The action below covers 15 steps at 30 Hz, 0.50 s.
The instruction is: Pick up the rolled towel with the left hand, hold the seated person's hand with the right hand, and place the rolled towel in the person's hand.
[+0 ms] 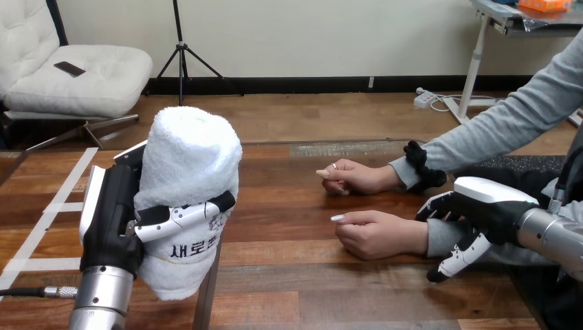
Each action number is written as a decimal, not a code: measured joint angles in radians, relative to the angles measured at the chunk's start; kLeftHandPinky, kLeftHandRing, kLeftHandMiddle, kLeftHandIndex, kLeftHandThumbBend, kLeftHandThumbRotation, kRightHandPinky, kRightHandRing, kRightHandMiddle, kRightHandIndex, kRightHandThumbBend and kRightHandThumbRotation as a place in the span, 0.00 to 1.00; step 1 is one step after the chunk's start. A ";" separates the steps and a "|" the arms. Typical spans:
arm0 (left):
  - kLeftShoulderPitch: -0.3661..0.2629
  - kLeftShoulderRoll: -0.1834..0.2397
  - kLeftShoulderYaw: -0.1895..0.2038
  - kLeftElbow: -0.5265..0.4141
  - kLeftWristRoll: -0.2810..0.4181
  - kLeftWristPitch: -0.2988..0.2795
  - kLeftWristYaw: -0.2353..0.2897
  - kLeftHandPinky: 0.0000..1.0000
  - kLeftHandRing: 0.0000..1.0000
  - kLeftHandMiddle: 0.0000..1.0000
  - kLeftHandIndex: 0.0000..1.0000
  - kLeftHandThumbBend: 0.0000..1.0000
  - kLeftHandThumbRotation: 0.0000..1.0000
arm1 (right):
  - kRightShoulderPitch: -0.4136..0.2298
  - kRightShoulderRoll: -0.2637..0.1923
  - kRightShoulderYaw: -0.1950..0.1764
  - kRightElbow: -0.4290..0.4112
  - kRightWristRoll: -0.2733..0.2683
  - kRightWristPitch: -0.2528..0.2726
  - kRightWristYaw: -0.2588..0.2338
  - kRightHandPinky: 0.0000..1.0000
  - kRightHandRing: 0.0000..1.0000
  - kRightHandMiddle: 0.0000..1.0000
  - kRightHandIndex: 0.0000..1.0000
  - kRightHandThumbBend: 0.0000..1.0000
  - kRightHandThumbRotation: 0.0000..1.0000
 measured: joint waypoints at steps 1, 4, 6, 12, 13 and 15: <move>0.000 0.000 0.000 0.000 0.000 0.000 0.000 0.29 0.33 0.38 0.40 0.60 0.00 | 0.000 0.000 0.002 0.000 0.000 0.000 0.000 0.60 0.69 0.73 0.73 1.00 0.26; 0.000 0.000 0.000 0.000 0.000 0.000 0.000 0.28 0.33 0.38 0.40 0.61 0.00 | 0.000 0.000 0.009 0.000 0.000 0.000 0.000 0.60 0.68 0.72 0.72 1.00 0.26; 0.000 0.000 0.000 0.000 0.000 0.000 0.000 0.28 0.33 0.38 0.40 0.61 0.00 | 0.000 0.000 0.012 0.000 0.000 0.001 0.000 0.59 0.67 0.72 0.72 1.00 0.26; 0.000 0.000 0.000 0.000 0.000 0.000 0.000 0.29 0.34 0.38 0.40 0.60 0.00 | 0.000 0.000 0.016 0.000 -0.001 0.001 -0.006 0.57 0.65 0.70 0.70 1.00 0.23; 0.000 0.000 0.000 0.000 0.000 0.000 0.000 0.29 0.34 0.38 0.40 0.60 0.00 | 0.000 0.000 0.017 0.000 -0.001 0.001 -0.008 0.57 0.65 0.70 0.70 1.00 0.23; 0.000 0.000 0.000 0.000 0.000 0.000 0.000 0.29 0.34 0.38 0.40 0.61 0.00 | 0.000 0.000 0.018 0.000 -0.002 0.001 -0.009 0.57 0.64 0.69 0.69 1.00 0.21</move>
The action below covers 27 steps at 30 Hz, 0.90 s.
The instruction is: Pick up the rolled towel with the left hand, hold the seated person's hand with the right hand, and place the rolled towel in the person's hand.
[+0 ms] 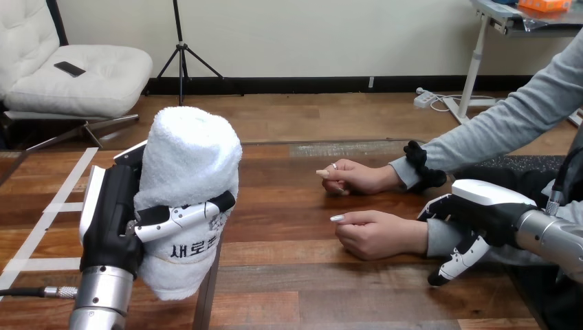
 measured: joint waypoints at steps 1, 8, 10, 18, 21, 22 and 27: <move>0.000 0.000 0.000 0.000 0.000 0.000 0.000 0.29 0.34 0.38 0.40 0.61 0.00 | 0.000 0.000 0.001 0.000 0.000 0.000 -0.001 0.56 0.64 0.69 0.69 1.00 0.21; 0.000 0.000 0.000 0.000 0.000 0.000 0.000 0.29 0.34 0.39 0.40 0.61 0.00 | 0.000 0.000 0.004 0.000 -0.012 0.001 -0.012 0.56 0.63 0.67 0.67 1.00 0.18; 0.001 0.000 0.000 0.000 0.000 0.000 0.000 0.29 0.34 0.39 0.40 0.61 0.00 | 0.000 0.000 0.005 0.000 -0.017 0.001 -0.018 0.55 0.62 0.67 0.66 1.00 0.17; 0.001 0.000 0.000 0.000 0.000 0.000 0.000 0.30 0.34 0.39 0.40 0.61 0.00 | 0.000 0.001 0.026 0.000 -0.032 0.000 -0.052 0.54 0.60 0.64 0.64 1.00 0.18; 0.001 0.000 0.000 0.000 0.000 0.000 0.000 0.30 0.34 0.39 0.40 0.61 0.00 | 0.000 0.002 0.033 0.000 -0.036 0.002 -0.063 0.54 0.60 0.64 0.63 1.00 0.18; 0.001 0.000 0.000 0.000 0.000 0.000 0.000 0.30 0.34 0.39 0.40 0.61 0.00 | 0.000 0.002 0.034 0.000 -0.037 0.003 -0.065 0.54 0.60 0.64 0.63 1.00 0.18; 0.001 0.000 0.000 0.000 0.000 0.000 0.000 0.30 0.34 0.39 0.39 0.60 0.00 | -0.002 0.005 0.040 0.000 -0.045 0.009 -0.078 0.53 0.59 0.63 0.63 0.98 0.17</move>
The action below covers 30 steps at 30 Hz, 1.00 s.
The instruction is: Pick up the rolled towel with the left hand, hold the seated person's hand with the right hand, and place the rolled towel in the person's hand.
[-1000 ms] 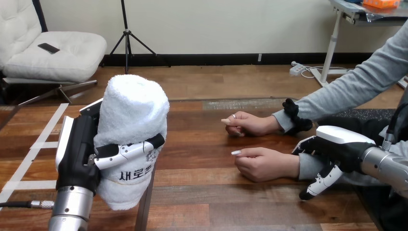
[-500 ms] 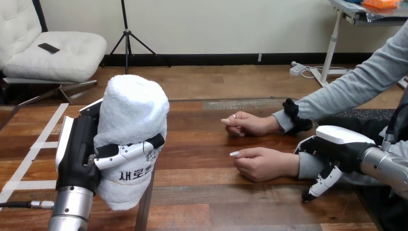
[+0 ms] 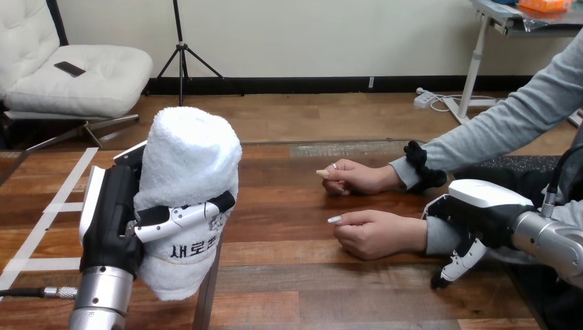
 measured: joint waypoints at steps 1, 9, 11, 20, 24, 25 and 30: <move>0.000 0.000 0.000 0.000 0.000 0.000 0.000 0.30 0.34 0.39 0.39 0.60 0.00 | 0.000 0.001 0.001 0.000 -0.003 0.001 -0.003 0.53 0.59 0.63 0.63 0.98 0.17; 0.001 0.000 0.000 0.000 0.000 0.000 -0.002 0.30 0.34 0.39 0.39 0.60 0.00 | -0.008 0.005 0.016 0.001 -0.016 -0.002 -0.029 0.47 0.53 0.57 0.58 0.95 0.14; 0.001 0.000 0.000 0.000 0.000 0.000 -0.002 0.30 0.34 0.39 0.39 0.60 0.00 | -0.009 0.007 0.021 0.002 -0.017 -0.008 -0.041 0.45 0.51 0.55 0.56 0.95 0.12; 0.010 -0.001 0.000 0.000 0.000 0.000 -0.002 0.30 0.34 0.39 0.39 0.60 0.00 | -0.011 0.034 0.028 0.021 -0.016 -0.028 -0.103 0.35 0.40 0.46 0.47 0.85 0.09; 0.012 -0.001 0.000 0.000 0.000 0.000 -0.002 0.30 0.34 0.39 0.39 0.60 0.00 | -0.011 0.034 0.028 0.023 -0.016 -0.030 -0.112 0.31 0.36 0.42 0.43 0.76 0.12; 0.012 -0.001 0.000 0.000 0.000 0.000 -0.002 0.30 0.34 0.39 0.39 0.60 0.00 | -0.011 0.034 0.028 0.024 -0.016 -0.032 -0.117 0.31 0.35 0.41 0.42 0.75 0.12; 0.020 -0.001 0.000 0.000 0.000 -0.008 -0.003 0.30 0.34 0.39 0.39 0.61 0.00 | -0.011 0.035 0.028 0.028 -0.015 -0.042 -0.135 0.28 0.33 0.39 0.40 0.65 0.17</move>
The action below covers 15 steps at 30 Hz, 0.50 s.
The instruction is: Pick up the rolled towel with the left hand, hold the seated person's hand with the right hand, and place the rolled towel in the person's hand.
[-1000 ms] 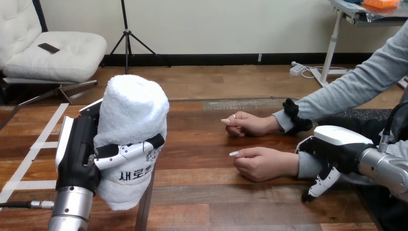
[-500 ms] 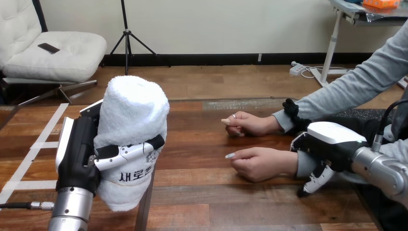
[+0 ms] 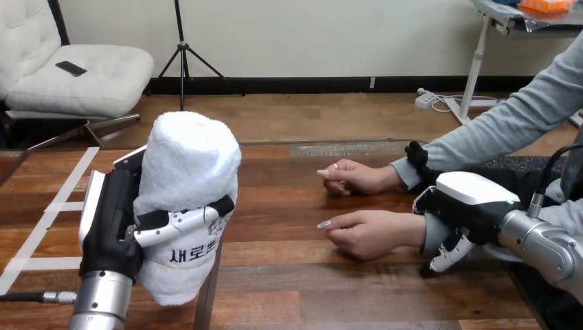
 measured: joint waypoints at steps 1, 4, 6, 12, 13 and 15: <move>0.001 0.000 0.000 0.000 0.000 -0.001 0.000 0.30 0.34 0.39 0.39 0.61 0.00 | 0.000 0.000 0.000 0.000 0.000 -0.001 -0.001 0.28 0.32 0.39 0.40 0.64 0.18; 0.005 -0.001 -0.001 0.000 0.000 -0.004 0.000 0.30 0.34 0.39 0.39 0.61 0.00 | 0.000 0.001 0.000 0.001 0.000 -0.006 -0.007 0.27 0.32 0.38 0.39 0.61 0.19; 0.007 -0.001 -0.001 0.000 0.000 -0.004 0.000 0.30 0.34 0.39 0.39 0.61 0.00 | 0.000 0.001 0.000 0.003 0.001 -0.013 -0.012 0.26 0.31 0.38 0.39 0.60 0.20; 0.013 -0.003 -0.001 0.000 -0.001 -0.004 -0.001 0.29 0.34 0.39 0.39 0.61 0.00 | 0.000 0.001 0.000 0.005 0.003 -0.031 -0.026 0.26 0.31 0.38 0.40 0.55 0.23; 0.013 -0.004 -0.001 0.000 -0.001 -0.004 -0.001 0.29 0.34 0.39 0.39 0.61 0.00 | 0.000 0.001 0.000 0.005 0.003 -0.032 -0.028 0.27 0.31 0.38 0.40 0.54 0.23; 0.014 -0.005 -0.001 0.000 -0.001 -0.004 -0.002 0.29 0.34 0.38 0.40 0.60 0.00 | 0.000 0.001 0.000 0.005 0.003 -0.034 -0.030 0.27 0.32 0.38 0.40 0.53 0.23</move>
